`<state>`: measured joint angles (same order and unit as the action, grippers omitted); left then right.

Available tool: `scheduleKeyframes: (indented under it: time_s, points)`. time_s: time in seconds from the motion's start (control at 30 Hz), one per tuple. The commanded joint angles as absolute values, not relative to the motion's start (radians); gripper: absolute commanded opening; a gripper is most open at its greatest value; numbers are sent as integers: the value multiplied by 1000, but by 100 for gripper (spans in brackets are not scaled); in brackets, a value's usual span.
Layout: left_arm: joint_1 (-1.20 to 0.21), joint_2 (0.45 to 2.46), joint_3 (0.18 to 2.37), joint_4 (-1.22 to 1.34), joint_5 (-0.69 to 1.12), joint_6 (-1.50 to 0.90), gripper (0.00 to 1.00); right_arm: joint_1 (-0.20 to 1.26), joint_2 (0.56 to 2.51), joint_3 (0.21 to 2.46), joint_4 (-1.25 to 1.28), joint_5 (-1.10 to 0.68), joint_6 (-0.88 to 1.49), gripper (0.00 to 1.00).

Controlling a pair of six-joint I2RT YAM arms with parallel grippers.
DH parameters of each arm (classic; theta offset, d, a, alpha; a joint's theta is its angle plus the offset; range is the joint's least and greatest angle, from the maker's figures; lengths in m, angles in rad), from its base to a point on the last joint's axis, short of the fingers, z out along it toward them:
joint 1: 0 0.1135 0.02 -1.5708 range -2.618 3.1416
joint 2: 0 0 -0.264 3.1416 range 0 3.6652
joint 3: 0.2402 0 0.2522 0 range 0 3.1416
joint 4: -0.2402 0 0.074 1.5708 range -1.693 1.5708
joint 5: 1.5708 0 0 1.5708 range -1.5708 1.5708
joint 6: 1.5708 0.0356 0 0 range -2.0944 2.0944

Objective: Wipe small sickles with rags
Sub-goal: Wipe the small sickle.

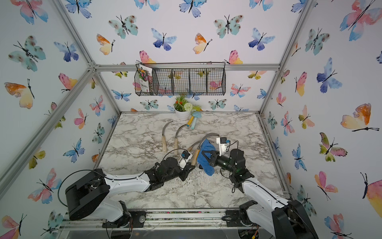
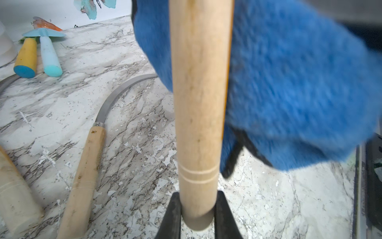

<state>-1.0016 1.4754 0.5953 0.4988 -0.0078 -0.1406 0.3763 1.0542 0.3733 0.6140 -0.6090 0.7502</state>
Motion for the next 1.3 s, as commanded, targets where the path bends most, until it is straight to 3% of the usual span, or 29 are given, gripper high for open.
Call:
scheduleKeyframes:
  time_s: [0.0, 0.23, 0.43, 0.87, 1.27]
  points:
    - [-1003, 1441, 588, 536, 33, -121, 0, 331, 1020, 398, 620, -672, 743, 2]
    - [-1003, 1456, 598, 530, 83, -97, 0, 324, 986, 413, 566, -707, 674, 2]
    - [-1004, 1469, 604, 531, 160, -75, 0, 321, 1023, 386, 675, -834, 648, 2]
    - [-1003, 1509, 636, 504, 180, -68, 0, 305, 981, 452, 601, -732, 538, 2]
    - [-1003, 1510, 635, 500, 148, -74, 0, 105, 830, 573, 558, -799, 633, 2]
